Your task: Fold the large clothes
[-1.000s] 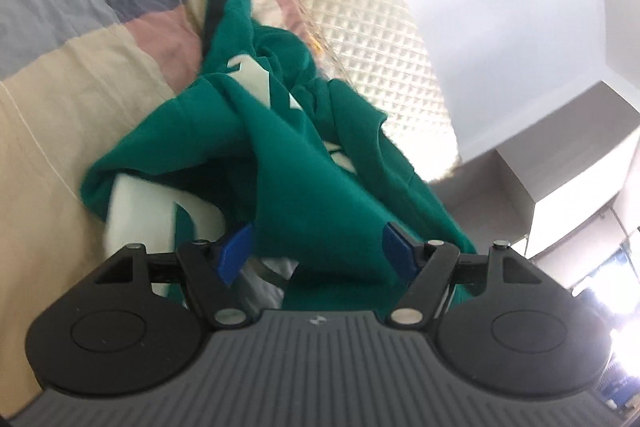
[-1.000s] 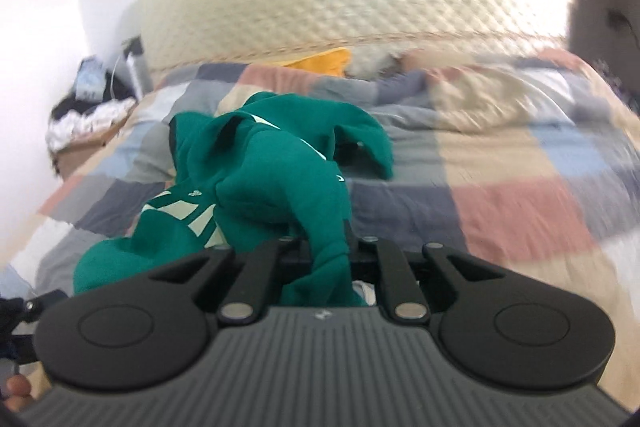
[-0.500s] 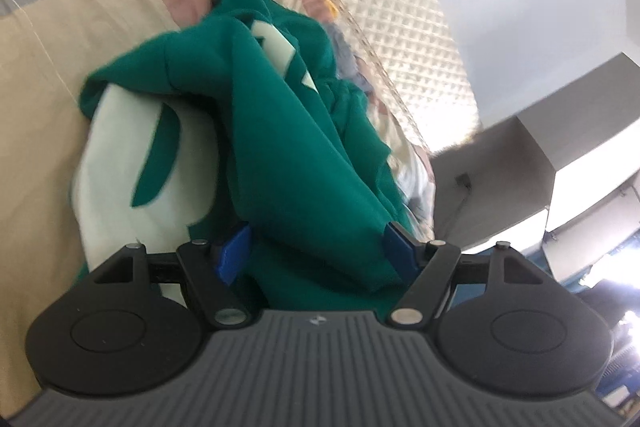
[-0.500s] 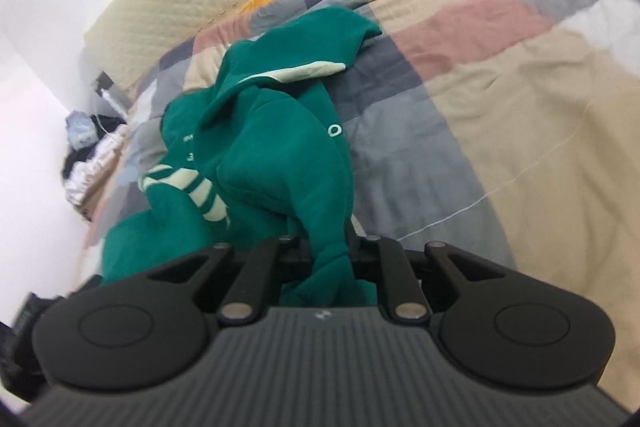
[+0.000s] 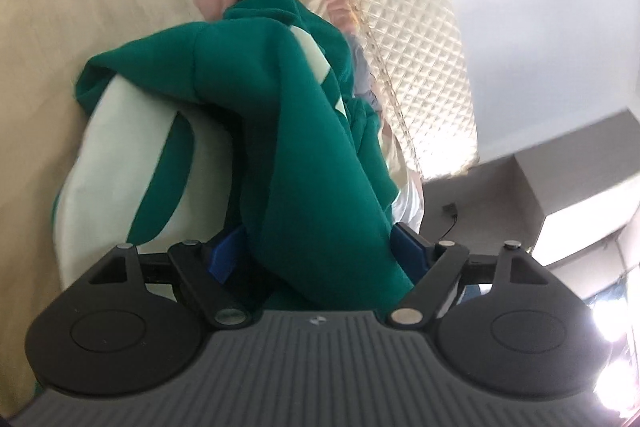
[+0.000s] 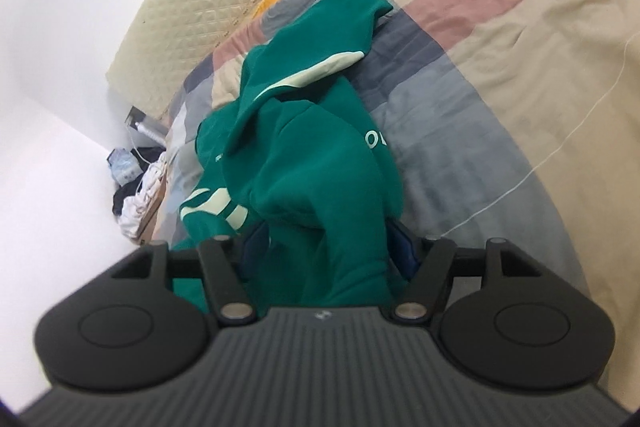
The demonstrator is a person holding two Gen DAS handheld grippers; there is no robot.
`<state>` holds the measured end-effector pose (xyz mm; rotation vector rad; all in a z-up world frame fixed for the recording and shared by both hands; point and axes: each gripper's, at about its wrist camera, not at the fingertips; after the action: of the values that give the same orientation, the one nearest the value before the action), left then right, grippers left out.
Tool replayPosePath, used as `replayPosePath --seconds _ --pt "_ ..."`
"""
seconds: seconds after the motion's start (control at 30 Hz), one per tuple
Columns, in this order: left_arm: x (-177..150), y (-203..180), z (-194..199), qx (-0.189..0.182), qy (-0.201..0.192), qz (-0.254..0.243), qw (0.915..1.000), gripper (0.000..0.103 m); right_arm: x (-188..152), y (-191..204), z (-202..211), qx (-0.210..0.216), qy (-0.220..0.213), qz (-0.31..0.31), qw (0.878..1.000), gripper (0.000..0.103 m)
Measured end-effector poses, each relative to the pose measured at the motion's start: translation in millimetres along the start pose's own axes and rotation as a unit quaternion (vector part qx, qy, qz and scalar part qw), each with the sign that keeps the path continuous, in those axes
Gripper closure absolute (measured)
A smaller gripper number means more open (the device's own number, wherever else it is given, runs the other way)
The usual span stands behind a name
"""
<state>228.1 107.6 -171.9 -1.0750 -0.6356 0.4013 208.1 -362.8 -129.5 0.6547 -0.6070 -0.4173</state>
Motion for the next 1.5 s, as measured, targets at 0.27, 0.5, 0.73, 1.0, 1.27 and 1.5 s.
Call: replayPosePath --seconds 0.27,0.5,0.73,1.0,1.27,1.5 --pt "6.2 -11.9 -17.1 0.014 0.016 -0.053 0.9984 0.083 0.6 -8.7 -26.5 0.000 0.023 0.004 1.000 0.087" --pt "-5.5 -49.3 41.1 -0.055 -0.090 -0.093 0.9900 0.095 -5.1 33.9 30.3 0.114 -0.105 0.082 0.985 0.091" --pt "-36.7 -89.9 127.3 -0.118 -0.151 -0.119 0.9742 0.096 -27.2 79.4 99.1 0.185 -0.168 0.162 0.955 0.091" --pt "-47.2 -181.0 215.1 -0.131 -0.203 -0.188 0.9521 0.096 -18.5 144.7 191.2 0.218 -0.220 0.198 0.930 0.091" --pt "-25.2 -330.3 295.0 -0.088 -0.265 -0.266 0.9226 0.096 16.2 250.6 288.1 0.224 -0.284 0.290 0.886 0.091" --pt "-0.4 -445.6 332.9 -0.083 -0.291 -0.335 0.8923 0.096 69.7 318.1 342.3 0.214 -0.320 0.313 0.868 0.090"
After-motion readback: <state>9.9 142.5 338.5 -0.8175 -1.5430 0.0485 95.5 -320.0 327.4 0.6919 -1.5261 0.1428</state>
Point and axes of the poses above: each gripper's, at about its wrist camera, not at the fingertips, and z roughly against the way its jaws point, y to its left, x to its top, and after that the axes turned 6 degrees about y, right-handed
